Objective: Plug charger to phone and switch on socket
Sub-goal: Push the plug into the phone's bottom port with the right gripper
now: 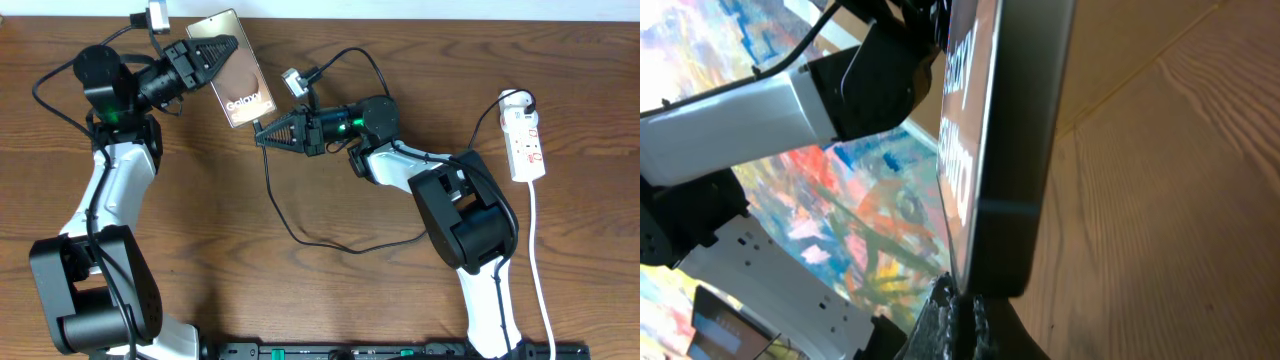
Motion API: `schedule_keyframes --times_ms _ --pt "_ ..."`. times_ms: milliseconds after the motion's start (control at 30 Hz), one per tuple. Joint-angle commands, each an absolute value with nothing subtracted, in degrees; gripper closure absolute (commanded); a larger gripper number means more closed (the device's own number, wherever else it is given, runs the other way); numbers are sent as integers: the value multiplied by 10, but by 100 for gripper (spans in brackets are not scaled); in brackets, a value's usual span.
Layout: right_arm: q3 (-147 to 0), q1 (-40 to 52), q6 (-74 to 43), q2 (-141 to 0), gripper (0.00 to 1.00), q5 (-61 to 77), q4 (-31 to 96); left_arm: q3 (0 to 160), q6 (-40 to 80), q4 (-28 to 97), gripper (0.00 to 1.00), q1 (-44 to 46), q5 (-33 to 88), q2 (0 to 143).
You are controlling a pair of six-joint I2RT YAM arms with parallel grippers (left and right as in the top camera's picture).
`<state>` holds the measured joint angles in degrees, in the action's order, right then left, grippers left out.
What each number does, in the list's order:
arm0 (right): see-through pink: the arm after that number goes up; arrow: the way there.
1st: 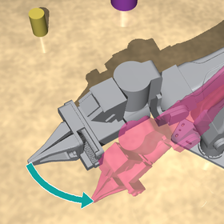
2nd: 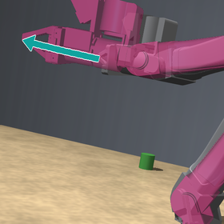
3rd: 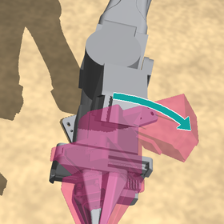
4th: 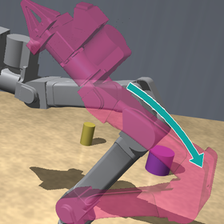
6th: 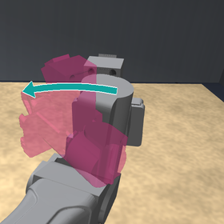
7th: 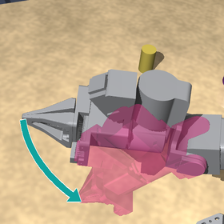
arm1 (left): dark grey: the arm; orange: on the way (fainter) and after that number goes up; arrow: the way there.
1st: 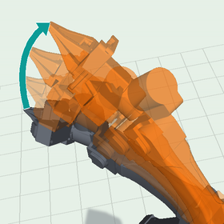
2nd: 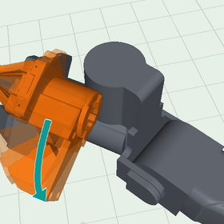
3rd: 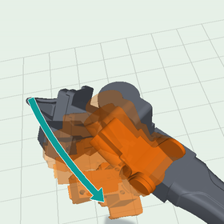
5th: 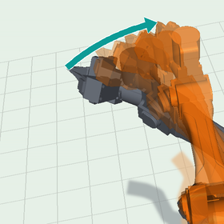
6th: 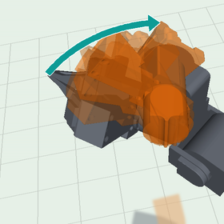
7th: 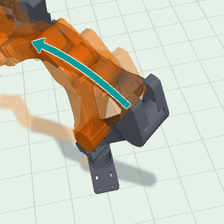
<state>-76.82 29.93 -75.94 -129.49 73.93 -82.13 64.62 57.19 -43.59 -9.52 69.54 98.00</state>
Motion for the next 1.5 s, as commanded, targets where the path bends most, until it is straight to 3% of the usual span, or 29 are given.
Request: schedule_keyframes --times_ms 0,333,1467 --pt "-771 300 -762 -1296 99 702 -825 649 562 -441 92 -86 776 982" --pt "-771 297 -762 -1296 99 701 -825 649 551 -440 92 -87 836 982" --pt "-771 296 -762 -1296 99 637 -825 647 523 -438 92 -86 829 982"
